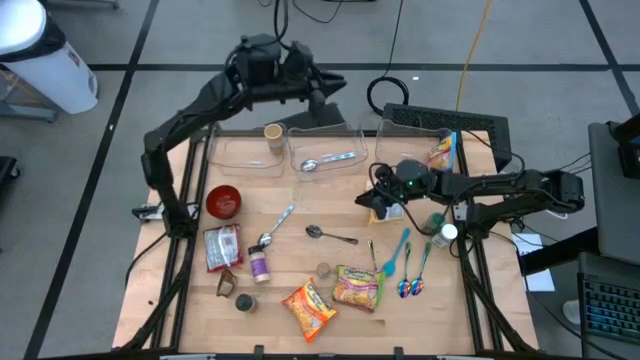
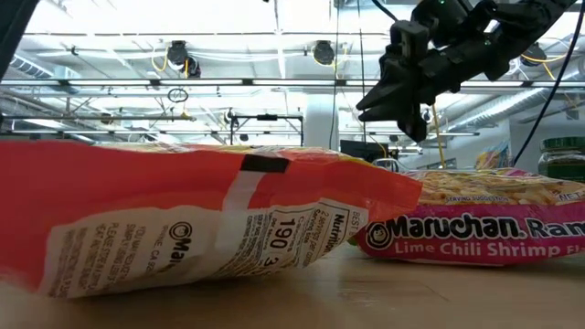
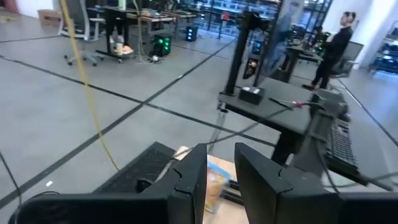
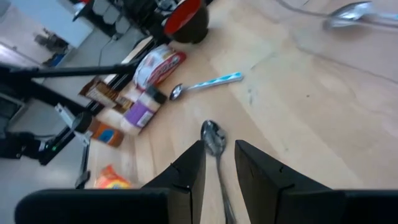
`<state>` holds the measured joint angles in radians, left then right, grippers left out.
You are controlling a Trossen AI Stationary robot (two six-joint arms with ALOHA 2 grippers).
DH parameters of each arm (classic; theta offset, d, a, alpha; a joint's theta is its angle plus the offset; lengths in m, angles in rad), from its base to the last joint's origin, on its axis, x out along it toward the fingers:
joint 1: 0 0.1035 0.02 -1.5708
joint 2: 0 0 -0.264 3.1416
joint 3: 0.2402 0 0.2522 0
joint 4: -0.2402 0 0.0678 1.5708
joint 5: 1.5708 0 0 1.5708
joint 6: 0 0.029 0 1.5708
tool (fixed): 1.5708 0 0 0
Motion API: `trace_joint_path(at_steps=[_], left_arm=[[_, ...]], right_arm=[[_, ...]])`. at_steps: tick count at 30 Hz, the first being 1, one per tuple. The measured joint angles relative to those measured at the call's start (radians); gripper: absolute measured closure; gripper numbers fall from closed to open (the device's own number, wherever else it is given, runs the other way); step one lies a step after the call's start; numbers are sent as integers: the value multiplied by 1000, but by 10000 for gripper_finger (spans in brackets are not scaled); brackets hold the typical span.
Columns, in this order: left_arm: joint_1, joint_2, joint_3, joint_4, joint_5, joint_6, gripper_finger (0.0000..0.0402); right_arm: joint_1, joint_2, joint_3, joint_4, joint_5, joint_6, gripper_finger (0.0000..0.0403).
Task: Pick & Place Food Item
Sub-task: Put the blue patterned spoon into the middle transparent bin
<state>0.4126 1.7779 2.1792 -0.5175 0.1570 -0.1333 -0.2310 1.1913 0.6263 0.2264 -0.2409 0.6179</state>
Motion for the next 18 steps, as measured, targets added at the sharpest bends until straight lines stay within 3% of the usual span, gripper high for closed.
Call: trace_joint_path(at_steps=[5,14,18], left_arm=[[-103,-52,-160,102,-92,-18,314],[-284,-122,-606,659,-165,-164,314],[-345,-123,-703,753,-185,-259,314]], right_arm=[[39,0,0,-8,0,-2,326],[113,0,0,-37,-1,-29,326],[136,0,0,-37,1,-37,326]])
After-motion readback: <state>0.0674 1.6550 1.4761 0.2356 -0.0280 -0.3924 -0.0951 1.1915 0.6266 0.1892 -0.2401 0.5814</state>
